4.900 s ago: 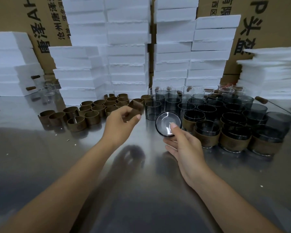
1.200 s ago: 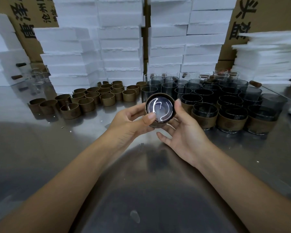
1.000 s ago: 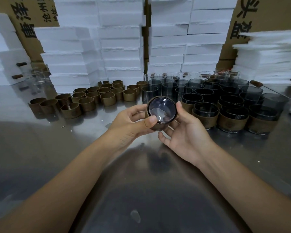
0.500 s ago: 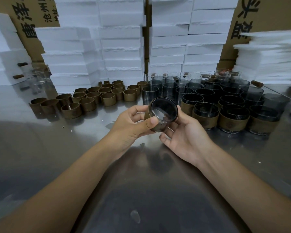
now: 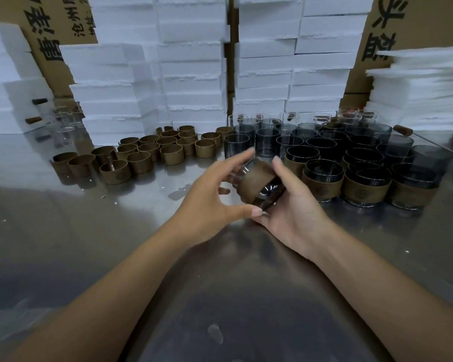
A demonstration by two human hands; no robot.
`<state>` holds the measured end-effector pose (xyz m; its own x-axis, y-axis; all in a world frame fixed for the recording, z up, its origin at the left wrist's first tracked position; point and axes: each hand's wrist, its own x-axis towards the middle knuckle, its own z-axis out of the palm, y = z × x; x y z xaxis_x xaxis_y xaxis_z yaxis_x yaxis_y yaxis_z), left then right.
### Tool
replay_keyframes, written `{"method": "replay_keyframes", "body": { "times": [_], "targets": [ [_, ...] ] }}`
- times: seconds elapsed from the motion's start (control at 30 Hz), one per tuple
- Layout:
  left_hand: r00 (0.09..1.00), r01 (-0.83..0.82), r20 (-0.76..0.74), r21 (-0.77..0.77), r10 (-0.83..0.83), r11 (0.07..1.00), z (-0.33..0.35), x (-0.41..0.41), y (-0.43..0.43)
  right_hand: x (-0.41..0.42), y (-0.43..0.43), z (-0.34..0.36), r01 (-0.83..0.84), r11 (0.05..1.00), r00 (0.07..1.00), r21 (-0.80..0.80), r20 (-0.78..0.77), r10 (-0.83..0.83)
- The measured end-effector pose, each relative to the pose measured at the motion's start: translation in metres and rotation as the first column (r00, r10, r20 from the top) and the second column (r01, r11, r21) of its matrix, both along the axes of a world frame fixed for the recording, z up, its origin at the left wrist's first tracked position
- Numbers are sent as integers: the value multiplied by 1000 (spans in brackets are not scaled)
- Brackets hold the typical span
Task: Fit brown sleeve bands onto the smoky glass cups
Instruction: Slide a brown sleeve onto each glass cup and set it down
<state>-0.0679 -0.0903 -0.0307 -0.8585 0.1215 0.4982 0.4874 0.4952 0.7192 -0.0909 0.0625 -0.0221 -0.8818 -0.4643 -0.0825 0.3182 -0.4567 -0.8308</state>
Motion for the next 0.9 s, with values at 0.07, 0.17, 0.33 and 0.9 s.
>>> {"method": "replay_keyframes", "body": {
  "times": [0.07, 0.17, 0.33, 0.9],
  "targets": [
    [1000, -13, 27, 52, 12, 999, -2, -1, 0, 0, 0, 0, 81, 996, 996, 22, -40, -80],
    [989, -49, 148, 219, 17, 975, 0, -3, 1, 0, 0, -1, 160, 986, 982, 52, -111, -153],
    [968, -59, 249, 316, -23, 947, 2, -5, 3, 1, -1, -5, 180, 983, 968, 35, -183, -170],
    [911, -135, 398, 540, -111, 831, 5, -1, -3, -4, 6, -19, 739, 502, 499, 449, -866, 39]
  ]
}}
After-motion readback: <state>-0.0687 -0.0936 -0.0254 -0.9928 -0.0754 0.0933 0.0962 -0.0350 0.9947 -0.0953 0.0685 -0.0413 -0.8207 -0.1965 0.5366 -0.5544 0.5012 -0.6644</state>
